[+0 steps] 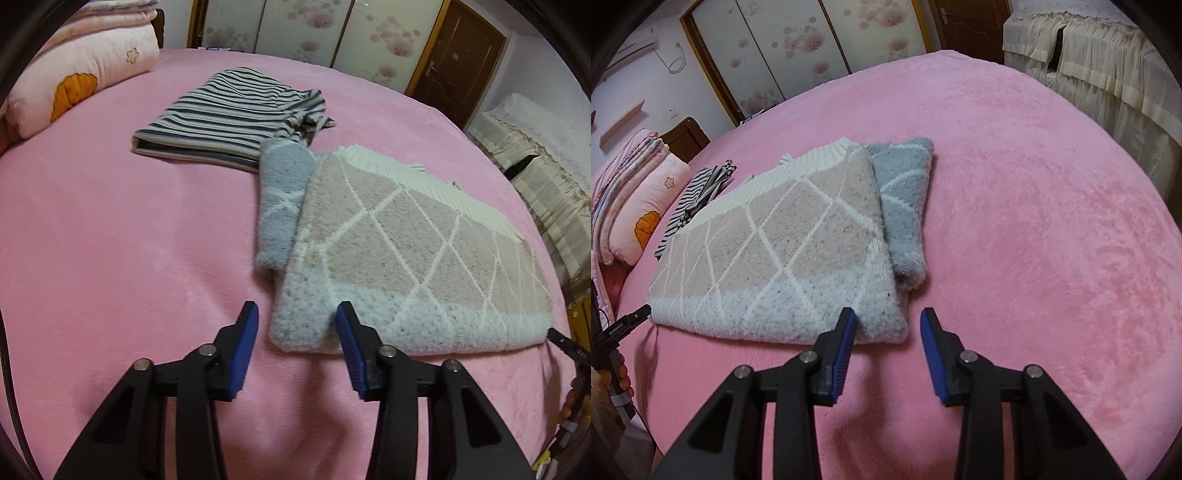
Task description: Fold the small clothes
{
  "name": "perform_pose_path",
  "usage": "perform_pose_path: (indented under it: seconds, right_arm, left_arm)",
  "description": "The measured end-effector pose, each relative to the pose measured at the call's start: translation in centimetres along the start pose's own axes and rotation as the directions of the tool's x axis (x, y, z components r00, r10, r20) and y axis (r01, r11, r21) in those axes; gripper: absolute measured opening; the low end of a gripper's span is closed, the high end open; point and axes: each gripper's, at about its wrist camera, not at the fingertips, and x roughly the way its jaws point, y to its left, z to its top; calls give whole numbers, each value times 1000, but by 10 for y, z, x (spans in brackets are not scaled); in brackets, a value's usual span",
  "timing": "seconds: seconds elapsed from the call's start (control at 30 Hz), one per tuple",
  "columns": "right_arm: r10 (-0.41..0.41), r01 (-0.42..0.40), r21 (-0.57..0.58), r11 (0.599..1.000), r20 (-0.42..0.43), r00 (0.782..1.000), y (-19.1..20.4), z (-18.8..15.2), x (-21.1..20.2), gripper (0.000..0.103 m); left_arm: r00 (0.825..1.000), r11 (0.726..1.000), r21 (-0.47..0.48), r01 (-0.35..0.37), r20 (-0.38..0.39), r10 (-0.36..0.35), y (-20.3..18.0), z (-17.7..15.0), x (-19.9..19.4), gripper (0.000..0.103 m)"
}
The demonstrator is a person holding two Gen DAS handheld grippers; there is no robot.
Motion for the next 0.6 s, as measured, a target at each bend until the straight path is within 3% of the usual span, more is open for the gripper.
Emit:
perform_pose_path:
  seconds: [0.1, 0.17, 0.23, 0.43, 0.6]
  right_arm:
    - [12, -12, -9, 1000, -5, 1000, 2, 0, 5, 27]
    - [10, -10, -14, 1000, -9, 1000, 4, 0, 7, 20]
    - [-5, 5, -25, 1000, -5, 1000, 6, -1, 5, 14]
    - [-43, 43, 28, 999, 2, 999, -3, -5, -10, 8]
    - [-76, 78, 54, 996, -36, 996, -9, -15, 6, 7]
  left_arm:
    - [1000, 1000, -1, 3, -14, -3, -7, 1, 10, 34]
    - [1000, 1000, 1, -11, -23, 11, -8, 2, 15, 20]
    - [999, 999, 15, -44, -27, 45, -9, 2, 17, 14]
    - [993, 992, 56, -114, -29, 116, -11, -7, 15, 11]
    - [993, 994, 25, -107, -40, 108, -5, -13, 23, 11]
